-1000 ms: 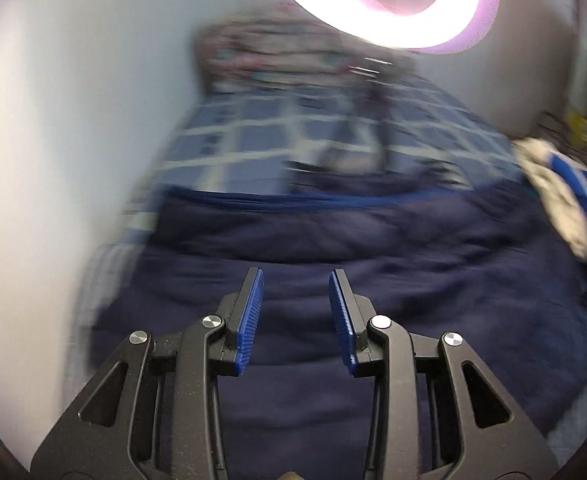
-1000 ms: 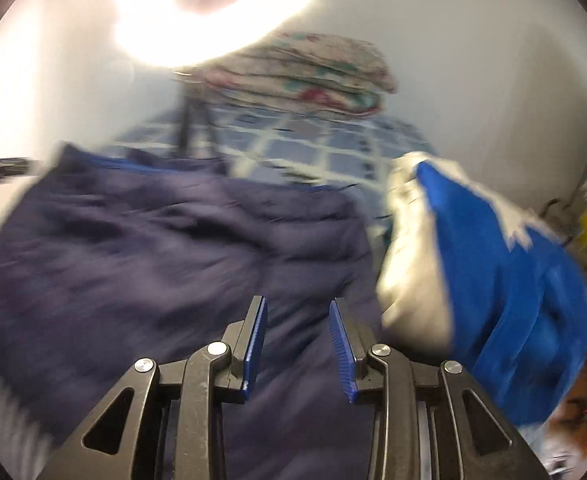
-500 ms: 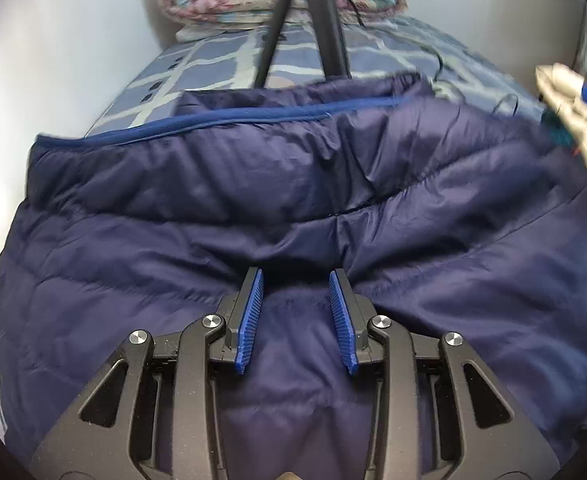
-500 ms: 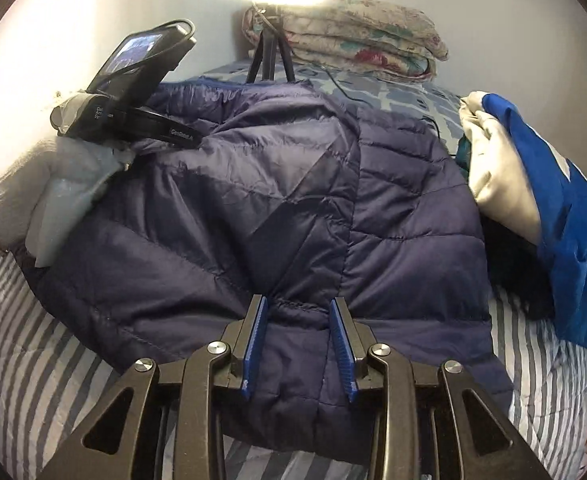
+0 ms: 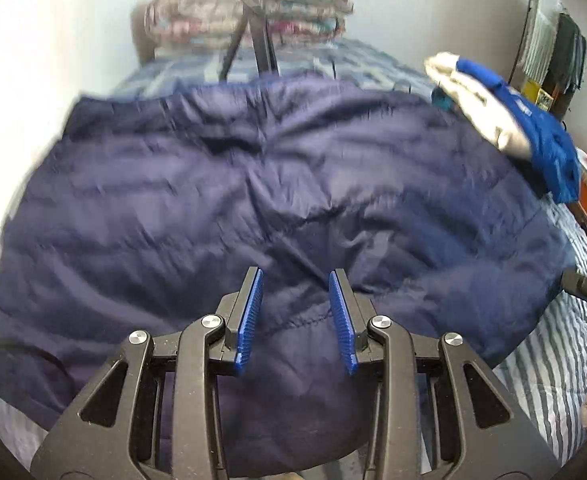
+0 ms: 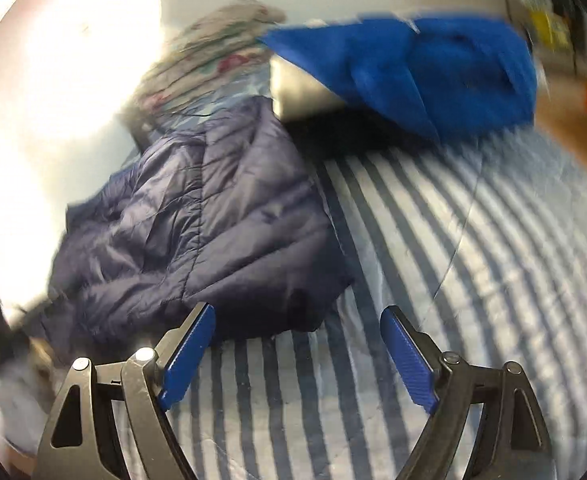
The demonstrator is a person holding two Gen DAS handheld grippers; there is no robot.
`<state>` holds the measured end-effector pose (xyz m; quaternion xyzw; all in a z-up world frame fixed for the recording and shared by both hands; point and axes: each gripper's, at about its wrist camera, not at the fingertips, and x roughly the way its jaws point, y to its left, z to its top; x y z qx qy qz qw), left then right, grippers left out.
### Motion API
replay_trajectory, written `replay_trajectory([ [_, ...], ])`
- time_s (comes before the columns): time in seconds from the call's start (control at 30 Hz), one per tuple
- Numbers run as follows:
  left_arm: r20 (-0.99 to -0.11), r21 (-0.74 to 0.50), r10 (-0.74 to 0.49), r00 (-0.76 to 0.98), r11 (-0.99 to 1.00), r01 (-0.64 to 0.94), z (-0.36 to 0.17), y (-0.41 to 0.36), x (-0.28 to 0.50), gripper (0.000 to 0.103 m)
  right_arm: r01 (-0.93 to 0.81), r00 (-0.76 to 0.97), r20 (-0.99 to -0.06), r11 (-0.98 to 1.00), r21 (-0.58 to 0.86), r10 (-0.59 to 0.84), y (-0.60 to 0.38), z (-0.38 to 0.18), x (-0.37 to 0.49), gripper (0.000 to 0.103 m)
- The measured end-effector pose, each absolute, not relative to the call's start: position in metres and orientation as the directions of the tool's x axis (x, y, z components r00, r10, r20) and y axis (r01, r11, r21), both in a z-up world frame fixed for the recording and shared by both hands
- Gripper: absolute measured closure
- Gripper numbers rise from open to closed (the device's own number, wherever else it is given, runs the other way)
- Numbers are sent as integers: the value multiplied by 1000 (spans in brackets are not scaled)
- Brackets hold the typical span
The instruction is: Fold large clothes
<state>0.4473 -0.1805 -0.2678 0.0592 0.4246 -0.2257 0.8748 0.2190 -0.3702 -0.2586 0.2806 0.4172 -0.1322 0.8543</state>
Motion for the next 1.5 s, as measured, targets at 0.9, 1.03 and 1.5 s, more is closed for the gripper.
replay_trajectory([
  [0.9, -693, -357, -434, 576, 900, 249, -239, 30, 317, 61, 334, 736, -653, 935, 122, -178, -301, -158, 283, 97],
  [1.03, -671, -369, -434, 602, 899, 237, -235, 43, 305, 61, 288, 780, -607, 948, 135, -150, -279, -130, 292, 99],
  [1.5, -625, -418, -483, 613, 871, 259, -228, 66, 286, 61, 21, 841, -542, 999, 49, 9, -131, -88, 344, 100],
])
